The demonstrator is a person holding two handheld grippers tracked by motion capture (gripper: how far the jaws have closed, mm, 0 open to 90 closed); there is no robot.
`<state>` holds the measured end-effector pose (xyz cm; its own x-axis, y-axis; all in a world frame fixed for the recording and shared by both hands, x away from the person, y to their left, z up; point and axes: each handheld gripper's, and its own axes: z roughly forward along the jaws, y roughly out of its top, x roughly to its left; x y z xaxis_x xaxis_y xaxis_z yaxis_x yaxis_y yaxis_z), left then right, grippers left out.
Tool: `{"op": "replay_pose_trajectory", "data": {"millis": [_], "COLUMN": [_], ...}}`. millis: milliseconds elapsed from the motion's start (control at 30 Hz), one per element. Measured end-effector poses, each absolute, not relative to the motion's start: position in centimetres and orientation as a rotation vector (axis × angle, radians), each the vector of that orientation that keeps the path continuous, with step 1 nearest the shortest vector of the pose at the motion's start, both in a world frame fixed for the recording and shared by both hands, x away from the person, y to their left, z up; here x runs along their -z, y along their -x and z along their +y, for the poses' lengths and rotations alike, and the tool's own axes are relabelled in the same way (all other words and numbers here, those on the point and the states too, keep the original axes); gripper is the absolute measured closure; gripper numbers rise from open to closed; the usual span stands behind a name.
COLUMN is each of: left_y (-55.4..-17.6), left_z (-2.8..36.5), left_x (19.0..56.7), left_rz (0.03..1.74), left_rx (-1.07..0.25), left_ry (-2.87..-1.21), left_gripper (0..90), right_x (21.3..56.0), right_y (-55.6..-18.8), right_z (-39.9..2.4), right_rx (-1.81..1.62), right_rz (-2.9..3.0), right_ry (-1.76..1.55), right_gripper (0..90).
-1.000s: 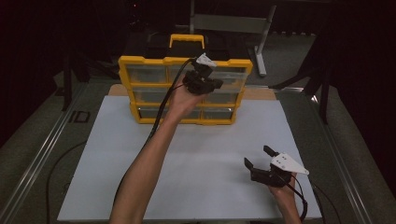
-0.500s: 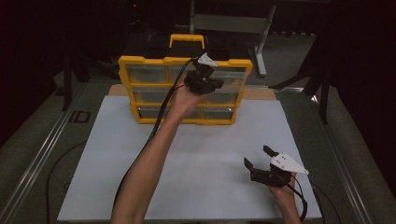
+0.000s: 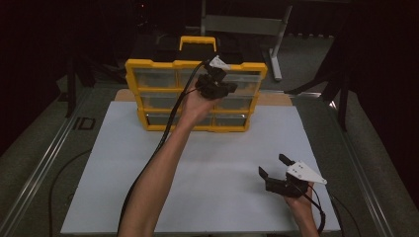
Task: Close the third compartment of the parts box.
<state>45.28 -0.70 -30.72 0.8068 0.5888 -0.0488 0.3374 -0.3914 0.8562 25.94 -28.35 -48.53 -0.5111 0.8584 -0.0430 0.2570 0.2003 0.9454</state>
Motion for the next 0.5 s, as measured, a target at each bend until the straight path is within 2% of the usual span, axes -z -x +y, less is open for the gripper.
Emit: {"op": "replay_pose_trajectory", "data": {"millis": [500], "left_y": [-45.40], "left_z": [-0.89], "left_x": [30.94], "left_rz": [0.706], "left_rx": [-0.333], "left_ry": [-2.002], "left_gripper": [90.0], "right_x": [48.41], "right_y": [-25.79], "right_z": [-28.52], "right_rx": [-1.315], "right_rz": [1.883], "right_ry": [-1.033], "right_gripper": [11.6]}}
